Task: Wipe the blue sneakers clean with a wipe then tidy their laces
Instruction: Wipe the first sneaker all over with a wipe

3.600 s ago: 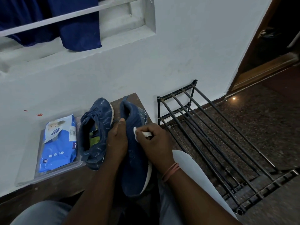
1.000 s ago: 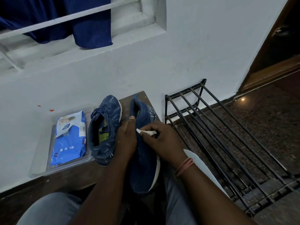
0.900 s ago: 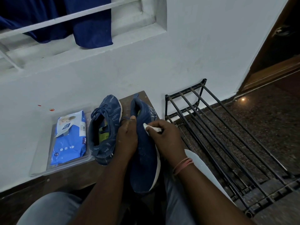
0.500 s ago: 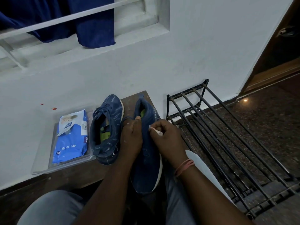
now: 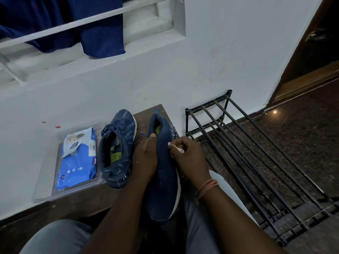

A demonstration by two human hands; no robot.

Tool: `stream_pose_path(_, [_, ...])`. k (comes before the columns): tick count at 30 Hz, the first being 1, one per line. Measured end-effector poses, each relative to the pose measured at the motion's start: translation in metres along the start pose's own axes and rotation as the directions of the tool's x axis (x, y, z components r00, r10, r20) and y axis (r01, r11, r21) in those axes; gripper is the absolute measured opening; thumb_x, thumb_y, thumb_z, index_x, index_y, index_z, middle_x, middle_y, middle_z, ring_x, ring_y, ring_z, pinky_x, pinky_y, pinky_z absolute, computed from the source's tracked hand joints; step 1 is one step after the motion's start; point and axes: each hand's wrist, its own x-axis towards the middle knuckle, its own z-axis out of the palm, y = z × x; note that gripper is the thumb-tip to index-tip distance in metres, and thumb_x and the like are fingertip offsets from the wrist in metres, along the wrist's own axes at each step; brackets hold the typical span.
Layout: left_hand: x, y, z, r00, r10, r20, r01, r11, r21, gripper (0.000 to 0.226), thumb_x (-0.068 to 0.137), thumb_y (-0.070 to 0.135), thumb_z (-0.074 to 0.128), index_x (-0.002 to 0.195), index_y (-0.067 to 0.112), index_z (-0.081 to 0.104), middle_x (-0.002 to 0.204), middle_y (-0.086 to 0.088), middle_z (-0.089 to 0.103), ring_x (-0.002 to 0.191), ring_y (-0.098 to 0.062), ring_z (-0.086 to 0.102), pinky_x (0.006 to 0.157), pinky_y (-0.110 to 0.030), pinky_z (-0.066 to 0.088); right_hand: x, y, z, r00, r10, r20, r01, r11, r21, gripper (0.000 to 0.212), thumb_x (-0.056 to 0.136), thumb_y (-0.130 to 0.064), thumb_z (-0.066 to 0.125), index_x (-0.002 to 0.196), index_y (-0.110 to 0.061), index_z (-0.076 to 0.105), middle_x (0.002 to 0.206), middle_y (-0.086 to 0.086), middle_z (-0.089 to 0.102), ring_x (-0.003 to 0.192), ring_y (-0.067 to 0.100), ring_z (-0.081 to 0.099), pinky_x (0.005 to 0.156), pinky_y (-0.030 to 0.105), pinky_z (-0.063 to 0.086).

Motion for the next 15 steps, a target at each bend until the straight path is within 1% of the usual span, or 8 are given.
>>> stream_pose_path(2, [0.0010, -0.0019, 0.0007, 1.000, 0.013, -0.011, -0.013, 1.000, -0.007, 0.055, 0.096, 0.062, 0.034, 0.095, 0.016, 0.064, 0.090, -0.007, 0.068, 0.084, -0.021, 0.067, 0.084, -0.050, 0.053, -0.0018, -0.0026, 0.0017, 0.994, -0.046, 0.095, 0.044, 0.999, 0.021, 0.005, 0.090, -0.025, 0.073, 0.085, -0.023, 0.071, 0.076, 0.000, 0.068, 0.075, 0.017, 0.067, 0.072, 0.040, 0.059])
stream_pose_path(4, [0.0006, -0.0016, -0.0018, 1.000, -0.025, 0.004, 0.025, 1.000, -0.018, 0.052, 0.099, 0.059, 0.035, 0.098, 0.018, 0.066, 0.091, -0.005, 0.071, 0.085, -0.019, 0.069, 0.084, -0.048, 0.054, -0.0024, -0.0070, 0.0030, 0.981, -0.091, 0.172, 0.083, 0.995, 0.058, 0.004, 0.090, -0.021, 0.074, 0.085, -0.020, 0.073, 0.080, -0.001, 0.071, 0.078, 0.018, 0.068, 0.074, 0.037, 0.059])
stream_pose_path(6, [0.0010, -0.0003, -0.0042, 0.999, -0.047, 0.014, 0.047, 0.998, -0.029, 0.048, 0.103, 0.054, 0.037, 0.100, 0.017, 0.068, 0.093, -0.003, 0.072, 0.087, -0.018, 0.069, 0.084, -0.044, 0.055, -0.0007, -0.0054, 0.0038, 0.992, -0.061, 0.106, 0.056, 0.997, 0.052, 0.006, 0.091, -0.026, 0.073, 0.085, -0.023, 0.073, 0.081, -0.006, 0.071, 0.078, 0.011, 0.068, 0.074, 0.035, 0.059])
stream_pose_path(8, [-0.0005, 0.0023, -0.0028, 1.000, -0.018, 0.007, 0.018, 1.000, -0.010, 0.048, 0.106, 0.050, 0.037, 0.097, 0.013, 0.067, 0.089, -0.006, 0.071, 0.084, -0.020, 0.069, 0.080, -0.043, 0.055, -0.0007, -0.0013, 0.0046, 0.999, -0.031, 0.013, 0.031, 1.000, -0.004, 0.005, 0.092, -0.030, 0.070, 0.089, -0.027, 0.069, 0.079, -0.009, 0.068, 0.076, 0.005, 0.065, 0.071, 0.033, 0.058])
stream_pose_path(10, [-0.0014, 0.0025, -0.0013, 1.000, 0.011, -0.002, -0.011, 1.000, -0.006, 0.050, 0.103, 0.054, 0.036, 0.097, 0.014, 0.066, 0.090, -0.006, 0.070, 0.084, -0.020, 0.068, 0.082, -0.045, 0.054, -0.0018, -0.0007, 0.0053, 0.996, -0.066, 0.060, 0.069, 0.996, -0.049, 0.002, 0.092, -0.028, 0.069, 0.091, -0.027, 0.067, 0.081, -0.008, 0.066, 0.076, 0.007, 0.064, 0.072, 0.034, 0.057])
stream_pose_path(12, [-0.0010, 0.0017, -0.0033, 0.999, -0.031, 0.014, 0.032, 0.999, -0.031, 0.052, 0.098, 0.059, 0.035, 0.103, 0.019, 0.068, 0.095, -0.003, 0.072, 0.089, -0.017, 0.069, 0.087, -0.045, 0.055, -0.0022, -0.0054, 0.0046, 0.981, -0.101, 0.165, 0.102, 0.995, 0.001, 0.001, 0.091, -0.023, 0.072, 0.090, -0.023, 0.072, 0.083, -0.007, 0.070, 0.080, 0.009, 0.067, 0.075, 0.033, 0.058])
stream_pose_path(13, [-0.0014, 0.0024, -0.0051, 0.998, -0.057, 0.021, 0.057, 0.998, -0.037, 0.052, 0.099, 0.059, 0.035, 0.106, 0.020, 0.068, 0.098, -0.002, 0.073, 0.091, -0.016, 0.069, 0.089, -0.044, 0.055, -0.0016, -0.0070, 0.0033, 0.983, -0.086, 0.160, 0.084, 0.996, 0.022, 0.003, 0.090, -0.023, 0.073, 0.088, -0.023, 0.073, 0.084, -0.008, 0.072, 0.081, 0.008, 0.068, 0.076, 0.032, 0.059])
stream_pose_path(15, [-0.0026, 0.0060, -0.0053, 0.998, -0.053, 0.023, 0.054, 0.998, -0.023, 0.049, 0.104, 0.053, 0.037, 0.102, 0.015, 0.068, 0.094, -0.004, 0.072, 0.086, -0.016, 0.068, 0.084, -0.041, 0.055, 0.0004, -0.0036, 0.0020, 1.000, -0.009, 0.023, 0.009, 1.000, 0.010, 0.006, 0.091, -0.030, 0.073, 0.086, -0.027, 0.072, 0.083, -0.011, 0.072, 0.079, 0.002, 0.068, 0.073, 0.031, 0.059])
